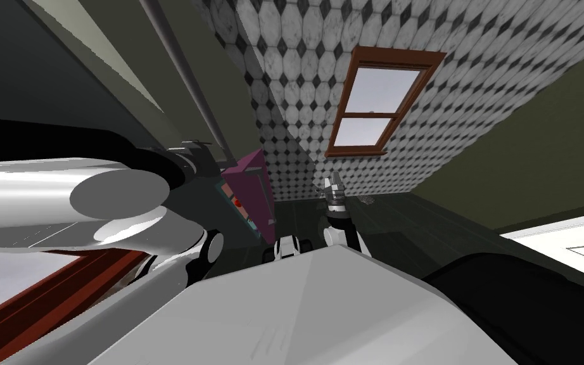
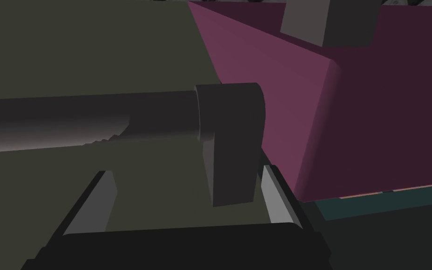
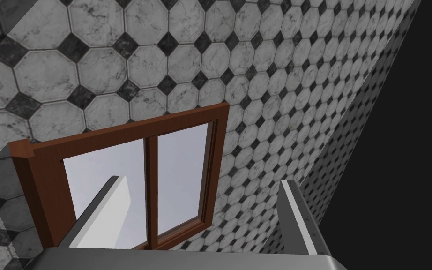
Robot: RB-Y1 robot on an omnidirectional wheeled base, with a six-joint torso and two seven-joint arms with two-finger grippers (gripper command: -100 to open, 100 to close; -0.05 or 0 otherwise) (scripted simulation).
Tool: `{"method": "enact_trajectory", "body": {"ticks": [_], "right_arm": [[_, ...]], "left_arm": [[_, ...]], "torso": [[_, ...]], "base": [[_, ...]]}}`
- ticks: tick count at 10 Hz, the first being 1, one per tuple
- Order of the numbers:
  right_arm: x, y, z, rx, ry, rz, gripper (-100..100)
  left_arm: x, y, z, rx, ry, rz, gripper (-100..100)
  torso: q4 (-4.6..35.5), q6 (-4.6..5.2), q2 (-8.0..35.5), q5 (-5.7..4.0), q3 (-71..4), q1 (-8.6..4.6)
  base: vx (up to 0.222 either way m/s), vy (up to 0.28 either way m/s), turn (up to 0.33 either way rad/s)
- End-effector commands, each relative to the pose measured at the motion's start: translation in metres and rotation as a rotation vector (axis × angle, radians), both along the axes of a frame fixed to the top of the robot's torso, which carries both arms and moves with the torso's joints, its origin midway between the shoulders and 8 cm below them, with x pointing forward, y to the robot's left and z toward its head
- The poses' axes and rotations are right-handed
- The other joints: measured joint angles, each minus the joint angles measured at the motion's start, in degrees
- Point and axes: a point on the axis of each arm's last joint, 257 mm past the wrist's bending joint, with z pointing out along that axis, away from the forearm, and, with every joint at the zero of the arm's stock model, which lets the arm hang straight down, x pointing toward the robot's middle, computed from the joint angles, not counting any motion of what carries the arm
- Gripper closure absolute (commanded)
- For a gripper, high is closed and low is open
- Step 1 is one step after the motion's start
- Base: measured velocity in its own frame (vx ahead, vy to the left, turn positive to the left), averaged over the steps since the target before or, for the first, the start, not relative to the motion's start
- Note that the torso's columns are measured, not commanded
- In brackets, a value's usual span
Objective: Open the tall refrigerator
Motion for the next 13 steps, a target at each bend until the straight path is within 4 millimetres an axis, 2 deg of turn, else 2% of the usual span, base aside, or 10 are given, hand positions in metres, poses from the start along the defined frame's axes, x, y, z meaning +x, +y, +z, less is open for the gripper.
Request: {"method": "enact_trajectory", "body": {"ticks": [1, 3, 4, 6, 7, 8, 9, 10, 11, 13], "right_arm": [[0.000, 0.000, 0.000, 0.000, 0.000, 0.000, 0], [0.000, 0.000, 0.000, 0.000, 0.000, 0.000, 0], [0.000, 0.000, 0.000, 0.000, 0.000, 0.000, 0], [0.000, 0.000, 0.000, 0.000, 0.000, 0.000, 0], [0.000, 0.000, 0.000, 0.000, 0.000, 0.000, 0], [0.000, 0.000, 0.000, 0.000, 0.000, 0.000, 0], [0.000, 0.000, 0.000, 0.000, 0.000, 0.000, 0], [0.000, 0.000, 0.000, 0.000, 0.000, 0.000, 0], [0.000, 0.000, 0.000, 0.001, 0.000, 0.000, 0], [0.000, 0.000, 0.000, 0.001, 0.000, 0.000, 0]], "left_arm": [[0.011, 0.005, -0.001, 0.002, 0.005, -0.002, -100], [0.011, 0.005, -0.004, 0.002, 0.014, -0.004, -100], [0.004, 0.002, -0.001, 0.002, 0.005, -0.001, 100], [0.003, 0.002, -0.008, 0.004, 0.024, -0.002, 100], [0.003, 0.011, -0.010, 0.003, 0.034, 0.027, 100], [0.003, 0.021, -0.008, 0.004, 0.031, 0.057, 100], [0.003, 0.021, -0.008, 0.004, 0.031, 0.057, 100], [0.003, 0.031, -0.006, 0.005, 0.027, 0.087, 100], [0.003, 0.031, -0.006, 0.005, 0.027, 0.087, 100], [0.002, 0.051, -0.002, 0.008, 0.018, 0.148, 100]], "torso": [[0.1, 0.04, 0.0, -0.03, -0.1, 0.09], [0.1, 0.10, -0.4, -0.08, -0.4, 0.17], [0.1, 0.07, -0.3, -0.06, -0.3, 0.18], [0.4, 0.08, 0.1, -0.24, -0.1, 0.05], [0.5, 0.02, 0.2, -0.28, 0.0, -0.04], [0.6, -0.04, 0.2, -0.39, 0.0, -0.44], [0.5, 0.15, 0.0, -0.55, -0.2, -0.72], [0.5, 0.42, 0.0, -0.61, -0.2, -0.79], [0.4, 0.46, -0.2, -0.59, -0.3, -0.72], [0.4, 0.32, -0.1, -0.47, -0.3, -0.45]], "base": [[0.012, -0.024, 0.013], [-0.004, -0.019, 0.020], [-0.025, 0.008, -0.040], [-0.029, 0.013, -0.011], [0.004, -0.155, 0.077], [0.096, -0.260, 0.162], [0.073, -0.256, 0.088], [0.061, -0.271, 0.047], [0.047, -0.264, 0.022], [0.030, -0.332, 0.062]]}}
